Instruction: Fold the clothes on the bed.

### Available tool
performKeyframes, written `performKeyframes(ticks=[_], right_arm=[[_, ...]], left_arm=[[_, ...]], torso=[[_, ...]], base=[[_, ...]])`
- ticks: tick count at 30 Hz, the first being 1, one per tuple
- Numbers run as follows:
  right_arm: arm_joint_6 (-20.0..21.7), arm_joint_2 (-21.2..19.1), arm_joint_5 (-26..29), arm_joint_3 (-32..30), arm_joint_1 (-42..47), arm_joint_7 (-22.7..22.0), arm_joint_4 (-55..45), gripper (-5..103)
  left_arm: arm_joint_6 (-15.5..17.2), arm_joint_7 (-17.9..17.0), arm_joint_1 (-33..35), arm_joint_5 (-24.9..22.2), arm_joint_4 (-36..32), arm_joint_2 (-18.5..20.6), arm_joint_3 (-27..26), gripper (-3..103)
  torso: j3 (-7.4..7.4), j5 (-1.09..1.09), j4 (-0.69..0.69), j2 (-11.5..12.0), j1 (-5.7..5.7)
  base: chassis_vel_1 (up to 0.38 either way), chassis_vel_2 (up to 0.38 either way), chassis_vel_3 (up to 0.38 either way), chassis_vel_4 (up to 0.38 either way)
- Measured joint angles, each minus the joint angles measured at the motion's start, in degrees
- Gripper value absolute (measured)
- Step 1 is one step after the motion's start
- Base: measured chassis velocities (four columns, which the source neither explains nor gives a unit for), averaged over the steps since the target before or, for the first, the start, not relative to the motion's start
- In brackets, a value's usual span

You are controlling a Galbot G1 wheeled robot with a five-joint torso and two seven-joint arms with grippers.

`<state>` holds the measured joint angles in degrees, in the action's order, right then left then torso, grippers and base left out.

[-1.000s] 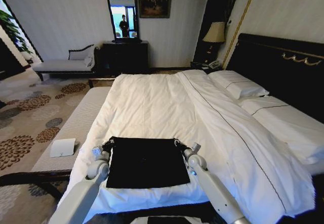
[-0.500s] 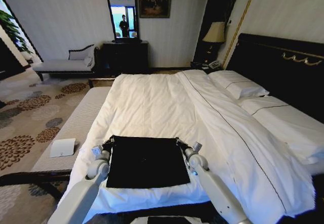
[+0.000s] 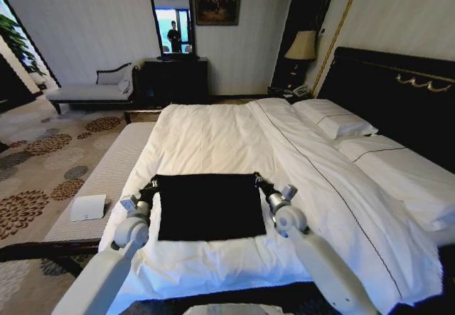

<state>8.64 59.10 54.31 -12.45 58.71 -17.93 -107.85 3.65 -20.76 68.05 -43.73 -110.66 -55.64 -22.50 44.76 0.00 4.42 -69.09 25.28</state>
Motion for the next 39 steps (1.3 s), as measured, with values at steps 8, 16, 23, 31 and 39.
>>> performKeyframes(ticks=[8,16,23,31,39], right_arm=[[-0.14,-2.61,0.0,-0.92,0.38,-0.37,-4.98,1],[0.74,-3.52,1.81,-0.83,-0.97,-2.06,-10.38,1],[1.43,-3.54,2.81,-0.7,-0.75,-3.1,-13.28,1],[3.05,-2.08,2.51,-2.53,4.23,-4.38,-19.19,1],[6.27,-2.79,3.2,-6.31,13.96,-5.74,-27.94,1]], left_arm=[[0.12,-0.93,1.16,-0.49,-6.55,2.89,-2.03,0],[0.41,-2.9,4.49,-0.57,-12.56,3.11,-4.93,0],[0.23,-3.64,9.1,-1.06,-16.5,2.94,-8.92,0],[-0.38,-3.18,17.73,-0.6,-22.78,-0.22,-14.45,0],[-1.46,-2.21,27.84,1.71,-30.36,-2.65,-18.12,0]], torso=[[0.0,0.01,0.0,0.0,-0.01],[0.0,0.0,0.0,0.0,0.0],[0.0,0.0,0.0,0.0,0.0],[0.0,0.01,0.0,0.0,0.0],[-0.01,0.01,0.0,0.0,-0.01]], base=[[0.0,0.0,0.0,0.0],[0.0,0.0,0.0,0.0],[0.0,0.0,0.0,0.0],[0.0,0.0,0.0,0.0],[0.0,0.0,0.0,0.0]])
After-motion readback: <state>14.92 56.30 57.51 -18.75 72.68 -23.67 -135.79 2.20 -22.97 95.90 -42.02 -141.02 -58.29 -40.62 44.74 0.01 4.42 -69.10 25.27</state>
